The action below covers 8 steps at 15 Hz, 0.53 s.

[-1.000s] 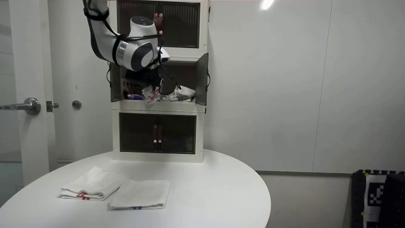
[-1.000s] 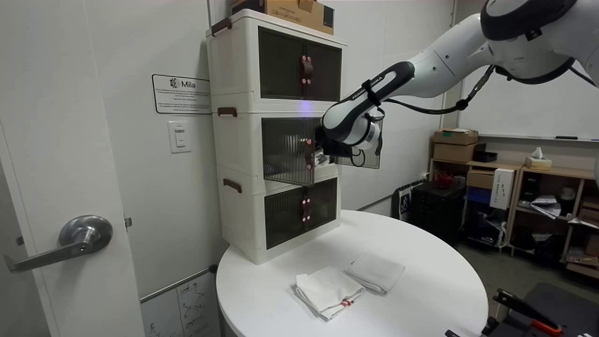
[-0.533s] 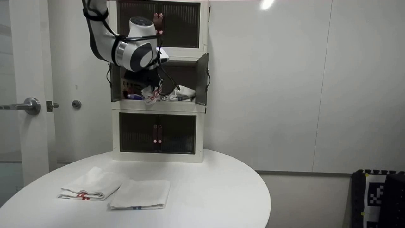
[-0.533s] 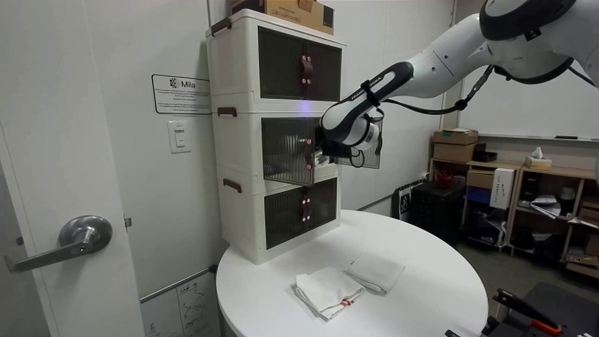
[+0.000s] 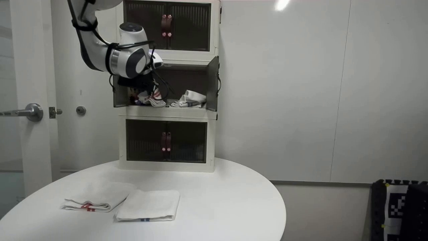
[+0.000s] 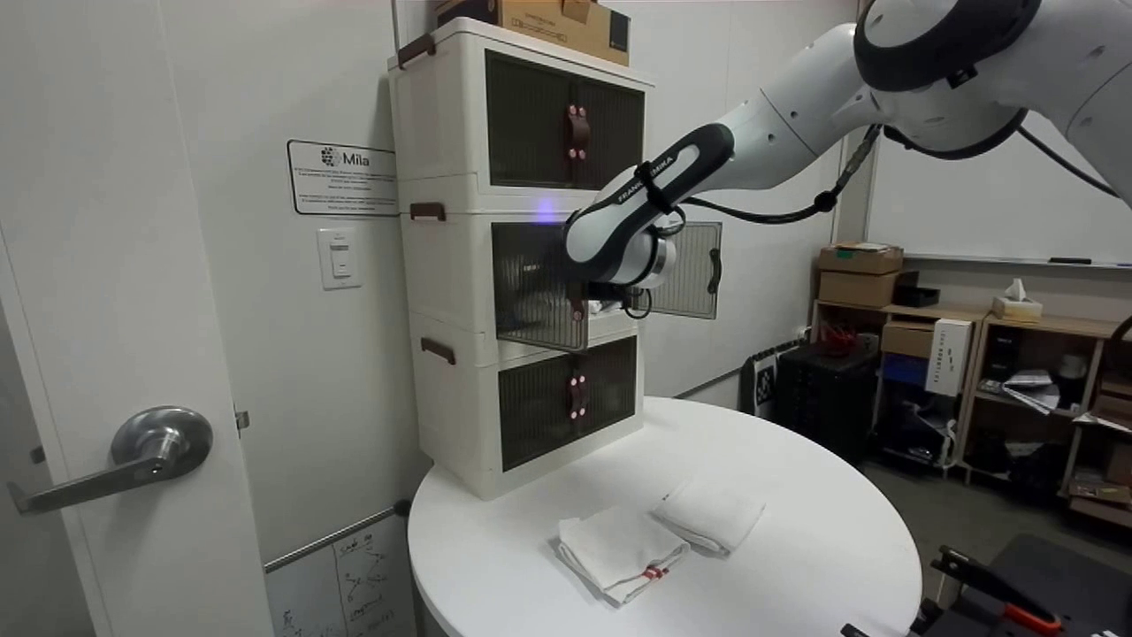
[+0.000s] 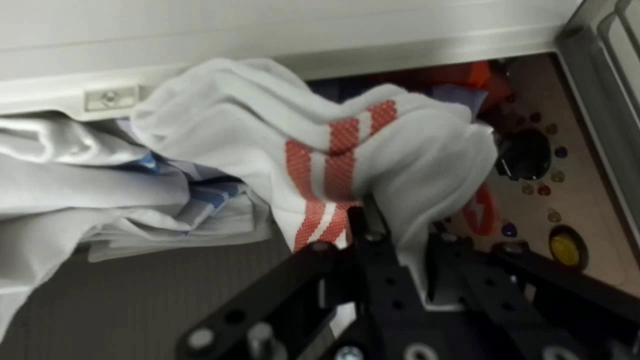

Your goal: Pick up the towel from the table and put it in the cabinet

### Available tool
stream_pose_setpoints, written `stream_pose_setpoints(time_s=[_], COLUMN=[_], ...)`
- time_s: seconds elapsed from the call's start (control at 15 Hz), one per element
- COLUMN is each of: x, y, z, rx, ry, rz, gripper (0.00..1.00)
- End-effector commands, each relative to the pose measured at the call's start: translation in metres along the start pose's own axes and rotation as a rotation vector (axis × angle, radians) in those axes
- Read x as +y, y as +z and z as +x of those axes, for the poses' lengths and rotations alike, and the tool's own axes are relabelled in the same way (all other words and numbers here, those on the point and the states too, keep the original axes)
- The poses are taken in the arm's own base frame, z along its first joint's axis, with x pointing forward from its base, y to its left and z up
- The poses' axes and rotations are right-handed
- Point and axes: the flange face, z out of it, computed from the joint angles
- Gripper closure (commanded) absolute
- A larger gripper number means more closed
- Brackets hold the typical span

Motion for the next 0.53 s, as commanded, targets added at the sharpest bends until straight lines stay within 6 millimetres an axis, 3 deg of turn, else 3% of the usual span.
stream_pose_setpoints(time_s=[0.0, 0.2, 0.47], x=[-0.015, -0.007, 0.020], y=[0.014, 0.007, 0.003], z=[0.027, 0.039, 0.062], rx=[0.064, 0.116, 0.197], ry=[0.015, 0.028, 0.058], rz=[-0.028, -0.083, -0.167], gripper=[0.97, 0.97, 0.97])
